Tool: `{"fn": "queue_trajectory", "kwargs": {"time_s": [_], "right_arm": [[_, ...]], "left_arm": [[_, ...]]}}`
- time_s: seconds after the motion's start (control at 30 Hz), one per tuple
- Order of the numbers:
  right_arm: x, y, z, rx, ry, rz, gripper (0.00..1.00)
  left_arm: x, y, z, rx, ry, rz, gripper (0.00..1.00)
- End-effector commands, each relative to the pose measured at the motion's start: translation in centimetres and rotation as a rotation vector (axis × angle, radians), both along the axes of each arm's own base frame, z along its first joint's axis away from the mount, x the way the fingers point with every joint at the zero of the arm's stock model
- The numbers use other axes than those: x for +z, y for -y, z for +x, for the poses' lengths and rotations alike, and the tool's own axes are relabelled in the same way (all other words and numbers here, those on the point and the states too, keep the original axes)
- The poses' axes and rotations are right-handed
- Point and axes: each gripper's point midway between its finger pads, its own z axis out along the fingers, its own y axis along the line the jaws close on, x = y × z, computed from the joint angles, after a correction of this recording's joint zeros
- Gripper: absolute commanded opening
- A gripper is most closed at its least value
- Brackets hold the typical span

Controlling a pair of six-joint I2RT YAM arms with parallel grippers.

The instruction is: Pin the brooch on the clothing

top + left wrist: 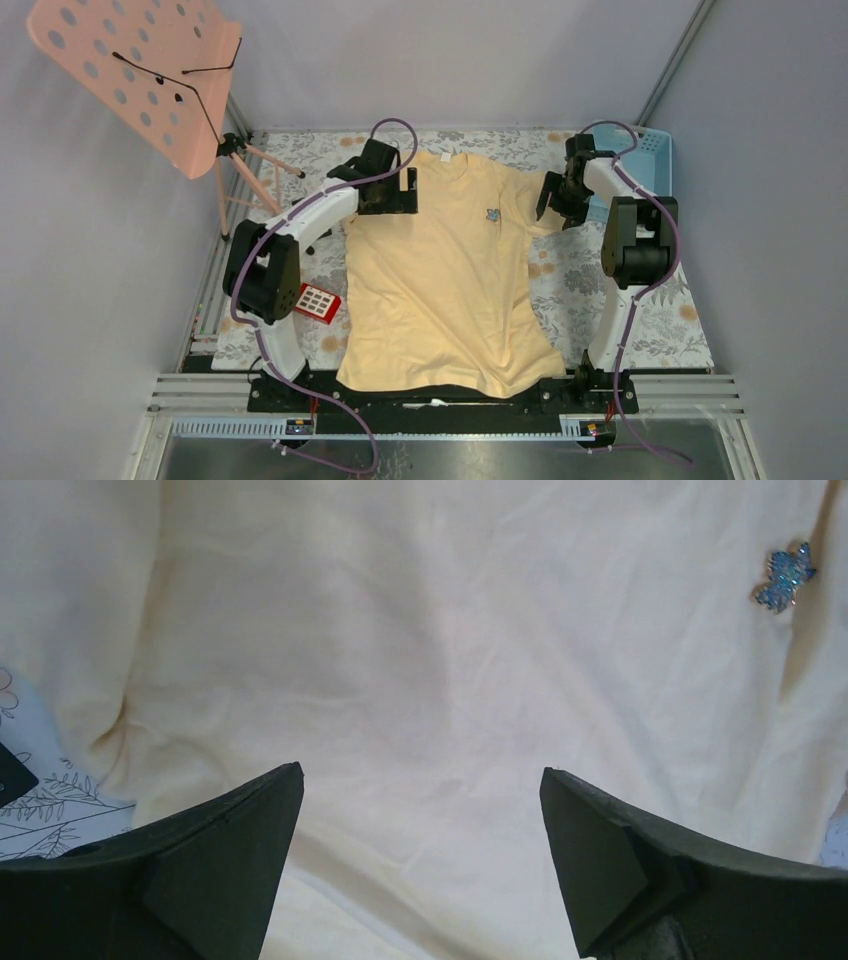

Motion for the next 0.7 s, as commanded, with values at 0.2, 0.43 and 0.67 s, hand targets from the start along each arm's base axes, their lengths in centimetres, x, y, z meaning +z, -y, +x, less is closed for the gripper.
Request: {"fn": "queue_trajectory", "kwargs": {"time_s": [0.2, 0.43, 0.67], "right_arm": [[-0.2, 1.3, 0.9, -0.099, 0.006, -0.014, 0.71], [-0.8, 1.6, 0.9, -0.119, -0.021, -0.03, 0.63], [5.1, 1.2, 2.2, -0.121, 0.211, -0.005, 0.73]], "left_arm": [[1.8, -1.2, 2.6, 0.055, 0.048, -0.072, 0.99], [2.0, -3.0, 4.8, 0.121, 0.06, -0.091, 0.99], [2.5, -3.9, 7.0, 0.132, 0.091, -0.086, 0.99]]}}
